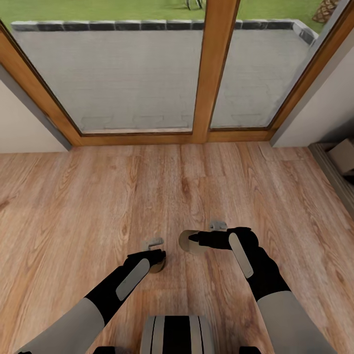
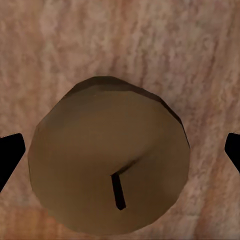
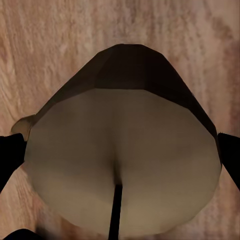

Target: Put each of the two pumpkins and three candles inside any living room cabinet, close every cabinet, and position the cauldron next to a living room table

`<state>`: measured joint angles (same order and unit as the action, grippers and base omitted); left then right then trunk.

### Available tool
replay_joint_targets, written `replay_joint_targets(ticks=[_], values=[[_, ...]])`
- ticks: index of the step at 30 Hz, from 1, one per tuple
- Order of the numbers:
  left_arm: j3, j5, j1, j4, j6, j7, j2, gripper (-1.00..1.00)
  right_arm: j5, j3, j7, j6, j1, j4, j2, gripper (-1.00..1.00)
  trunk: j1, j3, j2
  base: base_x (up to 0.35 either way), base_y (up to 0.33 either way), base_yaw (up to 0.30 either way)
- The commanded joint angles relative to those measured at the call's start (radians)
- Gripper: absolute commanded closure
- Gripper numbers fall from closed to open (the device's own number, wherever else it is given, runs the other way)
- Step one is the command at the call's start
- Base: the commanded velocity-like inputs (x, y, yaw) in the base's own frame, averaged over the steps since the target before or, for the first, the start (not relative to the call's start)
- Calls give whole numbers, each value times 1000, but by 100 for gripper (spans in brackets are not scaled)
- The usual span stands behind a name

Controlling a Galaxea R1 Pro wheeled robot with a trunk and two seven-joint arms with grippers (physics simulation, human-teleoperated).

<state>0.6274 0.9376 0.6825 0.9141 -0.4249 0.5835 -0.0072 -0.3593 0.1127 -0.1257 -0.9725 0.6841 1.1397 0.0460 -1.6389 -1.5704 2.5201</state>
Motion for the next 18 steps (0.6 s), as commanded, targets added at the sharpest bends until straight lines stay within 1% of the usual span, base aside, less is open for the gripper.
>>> replay_joint_targets(ticks=[1, 12, 18], values=[[0, 0, 0, 0, 0, 0, 0, -100, -3, 0, 0, 0, 0, 0, 0, 100, 0, -4, 0, 0, 0, 0], [0, 0, 0, 0, 0, 1, 1, -100, -3, 0, 0, 0, 0, 1, 0, 100, -5, -47, 3, 0, 0, 0], [0, 0, 0, 0, 2, 1, 1, -100, -3, 0, 0, 0, 0, 1, 0, 100, -5, -47, 3, 0, 0, 0]])
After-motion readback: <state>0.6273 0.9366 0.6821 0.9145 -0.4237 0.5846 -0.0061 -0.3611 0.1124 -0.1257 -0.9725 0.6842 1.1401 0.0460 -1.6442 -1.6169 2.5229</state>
